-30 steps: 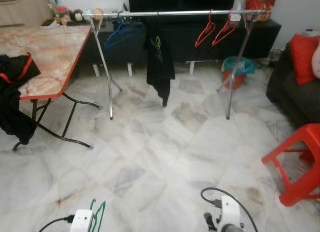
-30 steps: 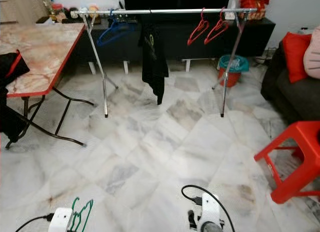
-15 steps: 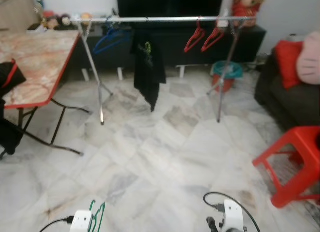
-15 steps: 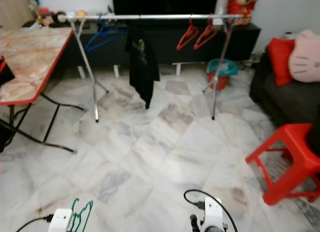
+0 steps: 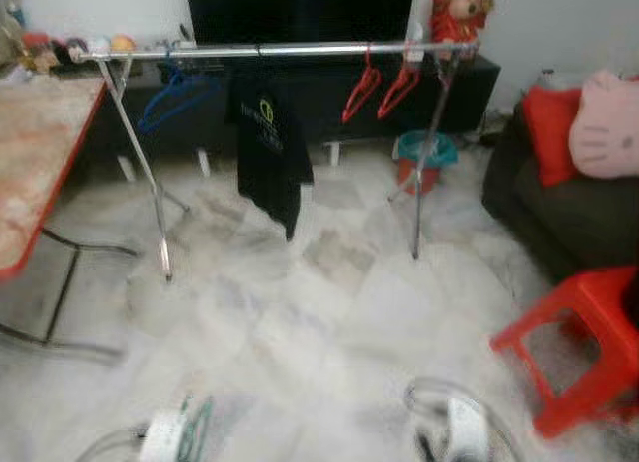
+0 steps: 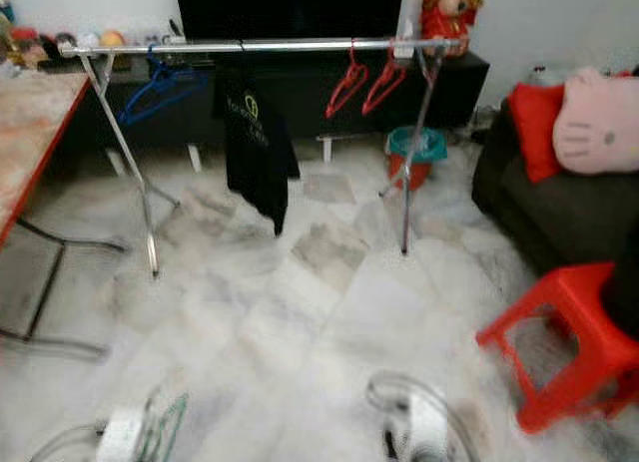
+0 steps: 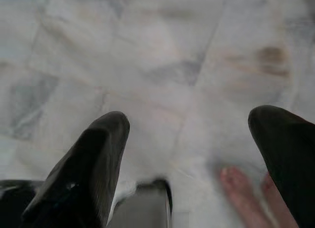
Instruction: Hang hanger
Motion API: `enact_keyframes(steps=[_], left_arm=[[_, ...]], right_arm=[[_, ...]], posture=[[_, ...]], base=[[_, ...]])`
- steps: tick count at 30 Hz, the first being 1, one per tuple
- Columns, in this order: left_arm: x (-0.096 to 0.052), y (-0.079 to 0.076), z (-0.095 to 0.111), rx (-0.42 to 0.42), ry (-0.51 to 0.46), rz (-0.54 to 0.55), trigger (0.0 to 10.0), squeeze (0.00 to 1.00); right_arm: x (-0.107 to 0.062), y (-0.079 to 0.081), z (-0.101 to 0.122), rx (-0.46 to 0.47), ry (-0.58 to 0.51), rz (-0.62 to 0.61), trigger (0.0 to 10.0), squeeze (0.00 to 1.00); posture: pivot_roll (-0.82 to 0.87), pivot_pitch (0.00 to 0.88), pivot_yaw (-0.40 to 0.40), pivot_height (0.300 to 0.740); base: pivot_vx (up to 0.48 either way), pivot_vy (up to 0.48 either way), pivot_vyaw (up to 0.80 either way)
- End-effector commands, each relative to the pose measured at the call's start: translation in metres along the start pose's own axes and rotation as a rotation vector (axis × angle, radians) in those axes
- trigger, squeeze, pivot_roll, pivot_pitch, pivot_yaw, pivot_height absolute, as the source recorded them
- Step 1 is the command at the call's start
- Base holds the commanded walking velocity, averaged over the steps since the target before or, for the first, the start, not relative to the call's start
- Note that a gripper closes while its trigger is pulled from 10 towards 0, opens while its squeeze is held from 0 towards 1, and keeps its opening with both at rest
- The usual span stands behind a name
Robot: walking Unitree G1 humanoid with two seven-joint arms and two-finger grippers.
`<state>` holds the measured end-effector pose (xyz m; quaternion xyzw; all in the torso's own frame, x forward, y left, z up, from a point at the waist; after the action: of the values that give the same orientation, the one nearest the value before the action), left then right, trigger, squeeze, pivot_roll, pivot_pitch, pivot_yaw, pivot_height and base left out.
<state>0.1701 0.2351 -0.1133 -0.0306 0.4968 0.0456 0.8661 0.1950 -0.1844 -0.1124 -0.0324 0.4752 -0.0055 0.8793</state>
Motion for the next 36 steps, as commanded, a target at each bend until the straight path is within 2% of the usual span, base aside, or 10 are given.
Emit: enact_keyframes(steps=[1,15,22,26,29,36], left_arm=[[0.002,-0.005,0.007,0.014,-0.019,-0.012,10.0,0.0],[0.001,-0.002,0.003,0.027,-0.008,-0.011,10.0,0.0],[0.001,-0.003,0.004,0.029,-0.01,-0.015,10.0,0.0],[0.001,-0.003,0.004,0.027,-0.011,-0.016,10.0,0.0],[0.001,-0.003,0.005,0.024,-0.011,-0.014,10.0,0.0],[0.001,-0.003,0.005,0.014,-0.012,-0.01,10.0,0.0]], right_arm=[[-0.001,-0.011,-0.002,0.001,0.003,-0.026,10.0,0.0],[-0.001,-0.005,-0.003,0.0,0.005,-0.019,10.0,0.0],[0.0,-0.005,-0.001,-0.049,0.0,-0.011,10.0,0.0],[-0.005,-0.007,-0.022,-0.063,0.023,-0.003,10.0,0.0],[-0.005,-0.008,-0.023,-0.049,0.022,-0.001,10.0,0.0],[-0.006,-0.01,-0.024,-0.028,0.026,-0.007,10.0,0.0]], posture=[[-0.17,0.0,-0.013,0.74],[-0.18,0.0,0.005,0.74],[-0.18,0.0,0.004,0.74],[-0.18,0.0,0.003,0.74],[-0.18,0.0,0.003,0.74],[-0.17,0.0,-0.005,0.74]], base=[[0.446,0.0,0.0],[0.48,0.0,0.0],[0.48,0.0,0.22],[0.48,0.0,0.78],[0.48,0.0,0.65],[0.48,0.0,0.0]])
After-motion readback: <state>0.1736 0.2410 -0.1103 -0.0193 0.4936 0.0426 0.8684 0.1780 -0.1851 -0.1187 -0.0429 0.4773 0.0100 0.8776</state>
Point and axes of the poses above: a point about 5 cm out from each wrist's last joint towards the gripper, its own x axis pointing out of the wrist towards the gripper, its own z axis along the axis of the wrist's last joint, y = z × x, the point moved 3 cm from there along x, pointing out of the wrist towards the gripper, and after that the axes turned 8 degrees about -x, right-handed, at the moved point
